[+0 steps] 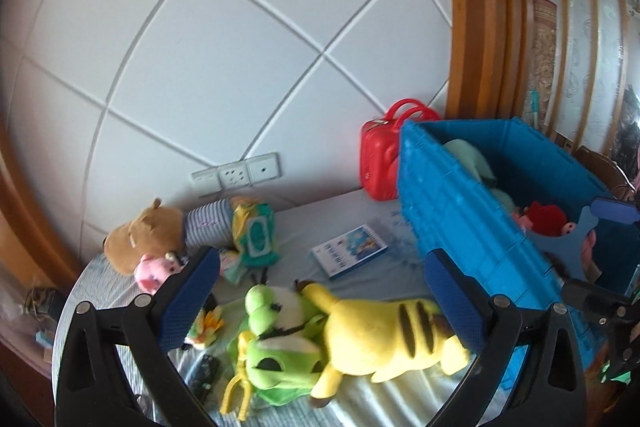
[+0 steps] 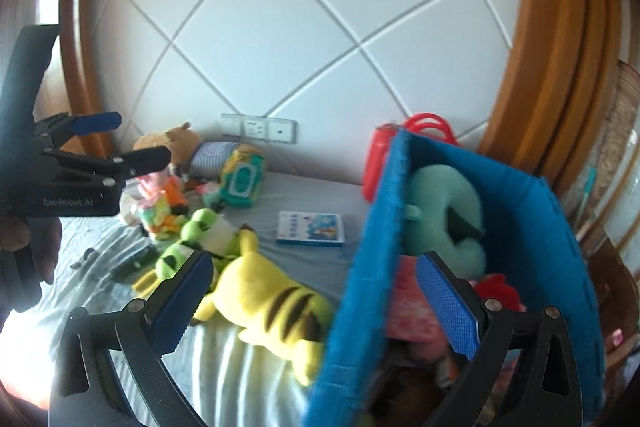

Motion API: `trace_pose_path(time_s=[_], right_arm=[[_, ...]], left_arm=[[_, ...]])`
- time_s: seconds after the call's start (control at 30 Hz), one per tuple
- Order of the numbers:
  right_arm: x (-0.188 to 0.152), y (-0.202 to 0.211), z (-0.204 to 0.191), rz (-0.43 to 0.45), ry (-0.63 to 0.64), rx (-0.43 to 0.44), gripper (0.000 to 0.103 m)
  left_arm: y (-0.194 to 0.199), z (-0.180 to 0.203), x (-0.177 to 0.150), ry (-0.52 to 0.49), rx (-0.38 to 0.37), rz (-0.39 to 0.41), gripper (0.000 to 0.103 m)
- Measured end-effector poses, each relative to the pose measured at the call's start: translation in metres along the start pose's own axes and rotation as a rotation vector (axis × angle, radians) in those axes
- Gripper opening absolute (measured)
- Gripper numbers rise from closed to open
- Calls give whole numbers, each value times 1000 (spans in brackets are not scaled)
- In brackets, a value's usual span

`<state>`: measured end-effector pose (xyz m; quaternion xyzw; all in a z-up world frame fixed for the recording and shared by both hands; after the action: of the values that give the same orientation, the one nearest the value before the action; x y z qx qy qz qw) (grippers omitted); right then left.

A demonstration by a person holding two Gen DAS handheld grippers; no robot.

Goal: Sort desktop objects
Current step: 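Move both open tools back over the bed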

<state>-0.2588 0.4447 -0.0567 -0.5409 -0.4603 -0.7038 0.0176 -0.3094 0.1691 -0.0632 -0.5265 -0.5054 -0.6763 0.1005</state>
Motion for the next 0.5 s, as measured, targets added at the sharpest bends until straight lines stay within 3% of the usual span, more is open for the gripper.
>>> trace_pose_path(time_s=[0.5], right_arm=[[2, -47, -137, -95, 70, 63, 102]], left_arm=[[-22, -178, -144, 138, 118, -181, 103]])
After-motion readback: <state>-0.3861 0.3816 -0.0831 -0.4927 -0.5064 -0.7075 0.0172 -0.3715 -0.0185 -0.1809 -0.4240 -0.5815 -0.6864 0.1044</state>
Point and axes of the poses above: each gripper's, at about its wrist camera, not at the fingertips, and y roughly against the way its jaws point, z to its right, x to its top, the point moved 2 cm from there along -y, roughly the way its jaws point, and after that the axes turned 1 degree about x, right-handed, at the moved point
